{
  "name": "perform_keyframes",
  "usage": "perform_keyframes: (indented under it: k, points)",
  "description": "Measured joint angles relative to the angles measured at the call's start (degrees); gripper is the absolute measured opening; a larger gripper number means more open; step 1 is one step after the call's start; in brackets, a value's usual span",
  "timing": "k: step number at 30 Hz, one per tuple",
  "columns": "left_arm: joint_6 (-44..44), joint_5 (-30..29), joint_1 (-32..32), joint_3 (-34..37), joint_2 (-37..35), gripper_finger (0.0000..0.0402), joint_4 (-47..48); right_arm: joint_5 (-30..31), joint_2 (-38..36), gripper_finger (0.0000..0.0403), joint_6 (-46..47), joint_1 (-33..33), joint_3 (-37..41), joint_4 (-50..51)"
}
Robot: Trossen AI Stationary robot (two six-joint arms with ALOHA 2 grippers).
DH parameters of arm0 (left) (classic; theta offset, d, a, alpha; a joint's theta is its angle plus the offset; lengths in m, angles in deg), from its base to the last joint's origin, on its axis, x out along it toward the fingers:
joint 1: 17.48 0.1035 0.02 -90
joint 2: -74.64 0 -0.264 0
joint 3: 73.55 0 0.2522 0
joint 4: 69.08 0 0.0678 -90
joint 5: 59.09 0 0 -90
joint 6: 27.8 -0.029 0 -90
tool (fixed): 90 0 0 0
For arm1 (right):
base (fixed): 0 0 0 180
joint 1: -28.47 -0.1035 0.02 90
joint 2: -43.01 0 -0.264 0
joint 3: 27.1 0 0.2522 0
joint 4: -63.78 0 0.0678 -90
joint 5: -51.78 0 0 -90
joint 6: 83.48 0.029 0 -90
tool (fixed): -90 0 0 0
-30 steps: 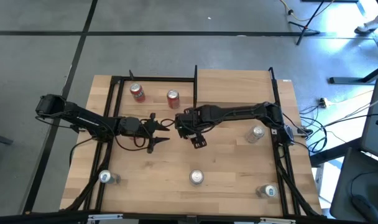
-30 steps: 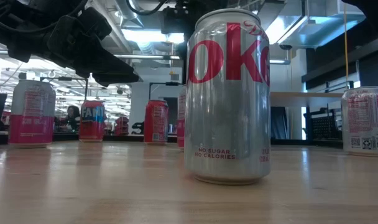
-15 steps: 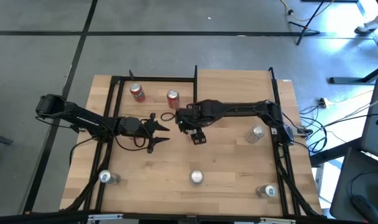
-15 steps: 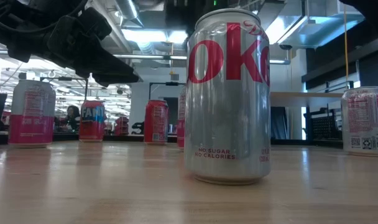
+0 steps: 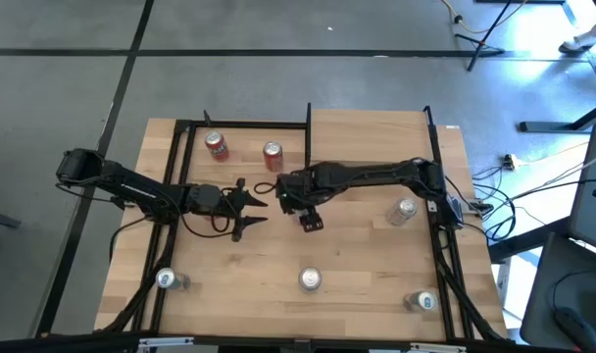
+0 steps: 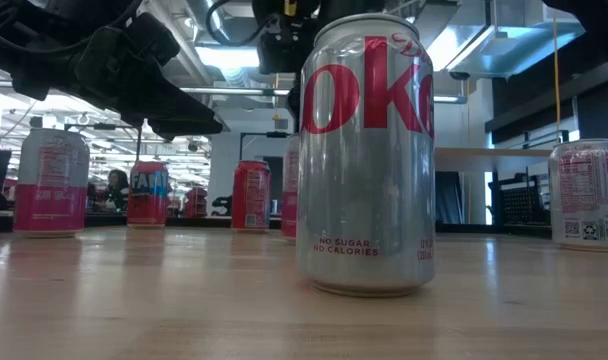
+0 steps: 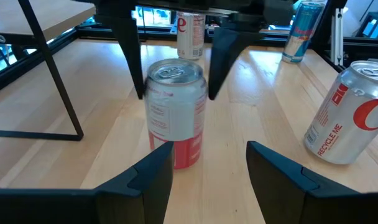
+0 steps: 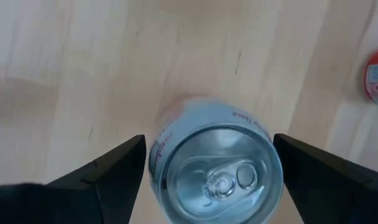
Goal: Place canned beverage on shelf
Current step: Put the right pink soda can on the shelf
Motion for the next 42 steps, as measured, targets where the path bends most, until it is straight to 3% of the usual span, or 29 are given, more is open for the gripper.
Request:
perform_keyframes:
  k: [4, 8, 11, 15, 19, 26, 28, 37, 42]
  points:
    - [0.0, 0.0, 0.0, 0.0, 0.0, 0.0192, 0.0, 1.0, 0.0, 0.0311, 6.4, 0.1, 0.1, 0.4]
    - [0.0, 0.0, 0.0, 0.0, 0.0, 0.0192, -0.2, 2.6, 0.0, 0.0245, 20.5, 0.1, -1.0, 2.9]
    - [0.3, 0.0, 0.0, 0.0, 0.0, 0.0192, -0.6, 3.7, 0.0, 0.0240, 33.0, 0.1, -1.2, 5.2]
    - [1.7, 0.0, 0.0, 0.0, 0.0, 0.0192, -1.2, 2.1, -0.2, 0.0240, 41.0, 0.1, -1.4, 9.1]
    - [1.8, 0.0, 0.0, 0.0, 0.0, 0.0192, -1.8, 3.9, -0.2, 0.0252, 43.4, 1.0, -1.4, 11.9]
    - [1.5, 0.0, 0.0, 0.0, 0.0, 0.0192, -1.9, 2.8, -0.3, 0.0372, 43.4, 1.3, -1.3, 8.7]
    - [1.4, 0.0, 0.0, 0.0, 0.0, 0.0192, -1.9, 2.1, -0.3, 0.0389, 43.3, 1.2, -1.3, 8.1]
    - [1.3, 0.0, 0.1, 0.0, 0.0, 0.0192, -1.9, 0.2, -2.5, 0.0355, 40.0, 1.2, -1.3, 10.6]
    - [1.3, 0.0, 0.0, 0.0, 0.1, 0.0192, -1.9, 5.4, -5.0, 0.0353, 34.9, 1.2, -1.3, 17.4]
